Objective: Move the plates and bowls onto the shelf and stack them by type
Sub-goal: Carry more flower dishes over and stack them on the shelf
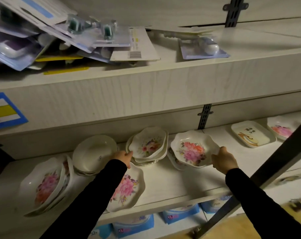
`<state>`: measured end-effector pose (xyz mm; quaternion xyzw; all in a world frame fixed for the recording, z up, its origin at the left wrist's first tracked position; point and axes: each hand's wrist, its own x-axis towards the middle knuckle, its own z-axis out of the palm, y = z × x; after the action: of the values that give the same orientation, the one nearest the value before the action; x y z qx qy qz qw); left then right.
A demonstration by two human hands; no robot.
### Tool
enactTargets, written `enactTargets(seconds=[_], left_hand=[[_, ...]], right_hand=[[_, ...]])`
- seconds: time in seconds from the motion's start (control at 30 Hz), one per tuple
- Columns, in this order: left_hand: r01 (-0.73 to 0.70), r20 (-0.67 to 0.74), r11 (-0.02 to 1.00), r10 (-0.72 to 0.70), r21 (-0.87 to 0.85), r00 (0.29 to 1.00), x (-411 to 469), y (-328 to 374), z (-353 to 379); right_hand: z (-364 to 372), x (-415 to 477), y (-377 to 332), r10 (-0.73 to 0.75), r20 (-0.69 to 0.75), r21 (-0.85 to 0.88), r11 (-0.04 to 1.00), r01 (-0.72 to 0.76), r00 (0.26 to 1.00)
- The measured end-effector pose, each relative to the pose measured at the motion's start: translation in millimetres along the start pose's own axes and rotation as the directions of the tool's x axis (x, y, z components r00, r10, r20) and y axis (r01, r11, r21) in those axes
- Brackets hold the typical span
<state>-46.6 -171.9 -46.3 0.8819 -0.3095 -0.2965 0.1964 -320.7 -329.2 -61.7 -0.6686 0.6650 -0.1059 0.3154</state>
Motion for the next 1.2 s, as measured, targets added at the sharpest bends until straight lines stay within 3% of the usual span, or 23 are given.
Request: enactTargets(seconds=[0.23, 0.4, 0.73, 0.9, 1.2], left_hand=[[0.162, 0.089, 0.961, -0.145, -0.225, 0.985, 38, 0, 12], [0.189, 0.089, 0.957, -0.173, -0.22, 0.981, 54, -8, 20], [0.08, 0.046, 0.903, -0.066, -0.422, 0.997, 50, -10, 13], [-0.011, -0.055, 0.938, -0.009, -0.346, 0.998, 45, -23, -2], [-0.264, -0.122, 0.936, 0.241, -0.235, 0.963, 15, -46, -16]], right_hand=[[-7, -21, 3, -0.04, -0.005, 0.046, 0.998, 0.04, 0.999], [-9, -32, 4, -0.04, -0.03, 0.03, 0.999, 0.041, 0.999], [-14, -63, 3, -0.01, -0.046, 0.031, 0.999, 0.012, 0.999], [-17, -83, 6, -0.007, -0.087, 0.039, 0.999, 0.011, 0.996], [-17, -127, 32, 0.008, -0.112, 0.075, 0.997, 0.0, 0.994]])
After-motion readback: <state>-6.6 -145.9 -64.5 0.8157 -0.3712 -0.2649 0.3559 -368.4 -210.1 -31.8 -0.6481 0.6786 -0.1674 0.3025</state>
